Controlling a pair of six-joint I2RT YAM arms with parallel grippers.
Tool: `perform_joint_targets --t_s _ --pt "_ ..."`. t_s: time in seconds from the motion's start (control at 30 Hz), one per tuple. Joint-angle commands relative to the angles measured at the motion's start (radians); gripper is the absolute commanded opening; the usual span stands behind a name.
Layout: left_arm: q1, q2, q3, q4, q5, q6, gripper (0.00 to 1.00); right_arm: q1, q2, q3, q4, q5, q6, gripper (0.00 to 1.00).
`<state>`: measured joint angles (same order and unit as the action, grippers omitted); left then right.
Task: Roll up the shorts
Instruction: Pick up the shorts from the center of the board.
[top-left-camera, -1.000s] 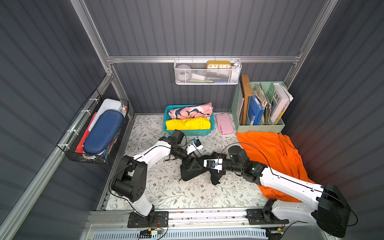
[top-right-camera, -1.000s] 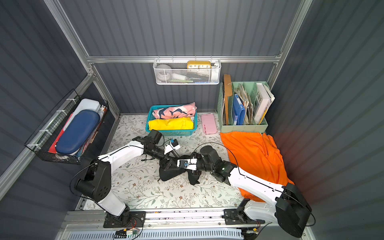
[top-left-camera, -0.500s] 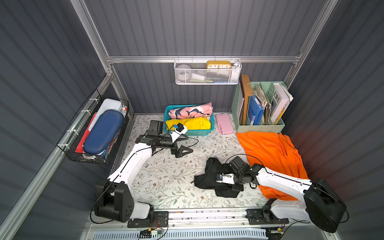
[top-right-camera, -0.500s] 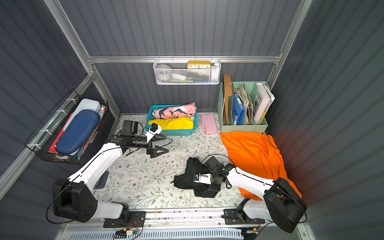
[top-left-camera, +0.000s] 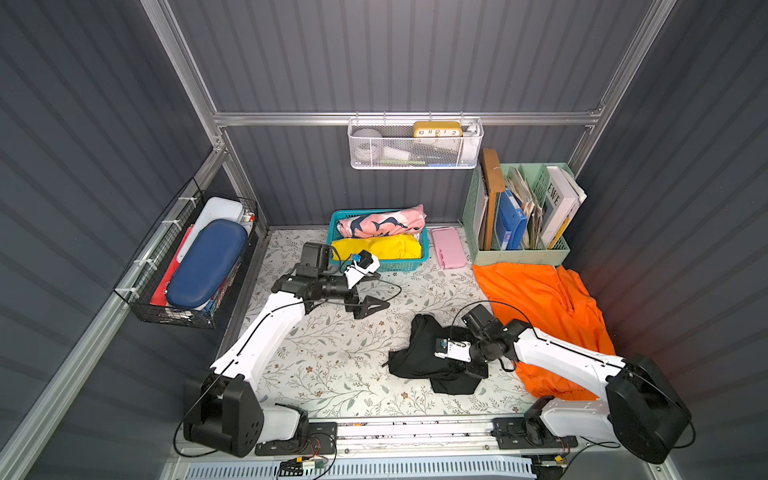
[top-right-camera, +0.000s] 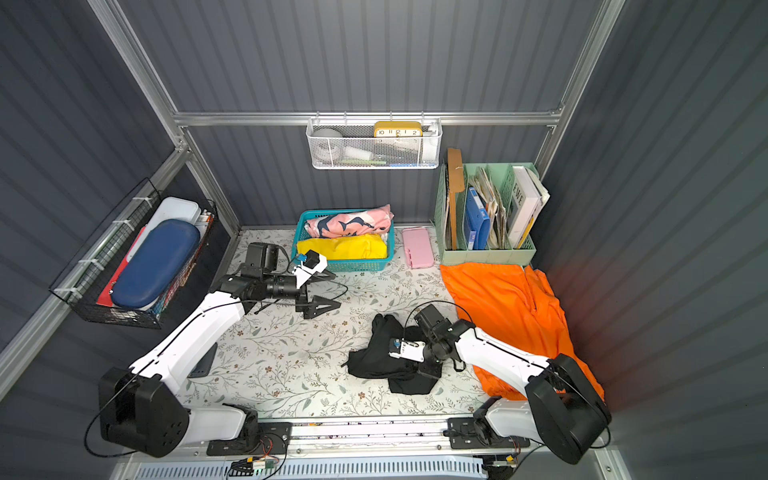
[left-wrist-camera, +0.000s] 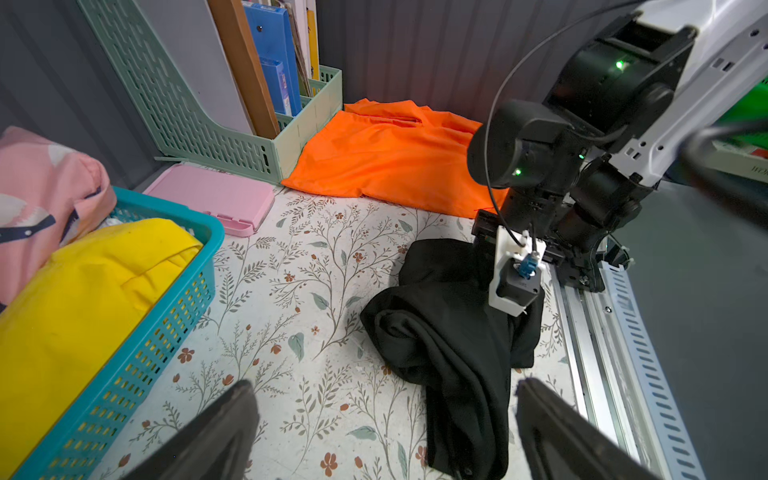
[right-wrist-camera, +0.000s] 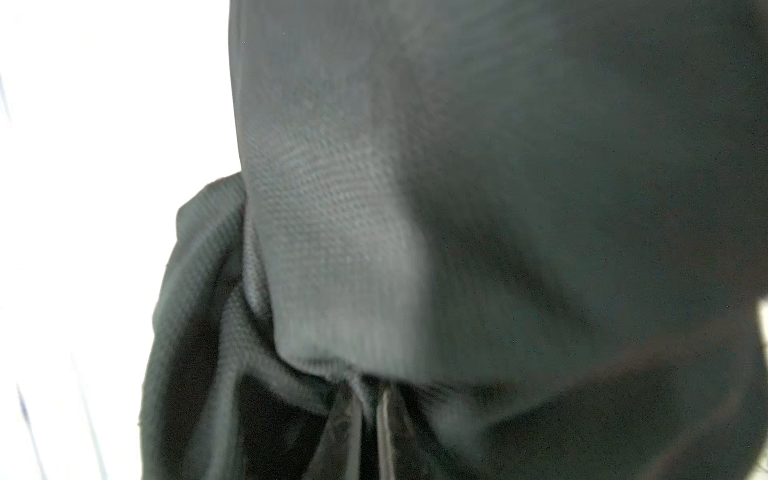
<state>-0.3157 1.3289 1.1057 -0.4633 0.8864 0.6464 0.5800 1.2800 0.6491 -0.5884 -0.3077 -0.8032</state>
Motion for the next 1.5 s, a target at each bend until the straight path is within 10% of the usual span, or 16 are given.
perform_joint_targets --t_s 0.0,0.7,1.47 --pt "-0.021 -0.040 -0.021 0.032 -0.053 0.005 1.00 -0.022 0.012 0.069 -0.084 -0.152 0.035 0.00" --pt "-0.484 0.181 -0.024 0.027 -0.384 0.140 1.00 -0.142 0.125 0.227 -0.262 -0.495 0.051 0.00" --pt "-0.605 0.441 -0.052 0.173 -0.368 0.176 1.00 -0.229 0.244 0.281 -0.282 -0.649 0.029 0.00"
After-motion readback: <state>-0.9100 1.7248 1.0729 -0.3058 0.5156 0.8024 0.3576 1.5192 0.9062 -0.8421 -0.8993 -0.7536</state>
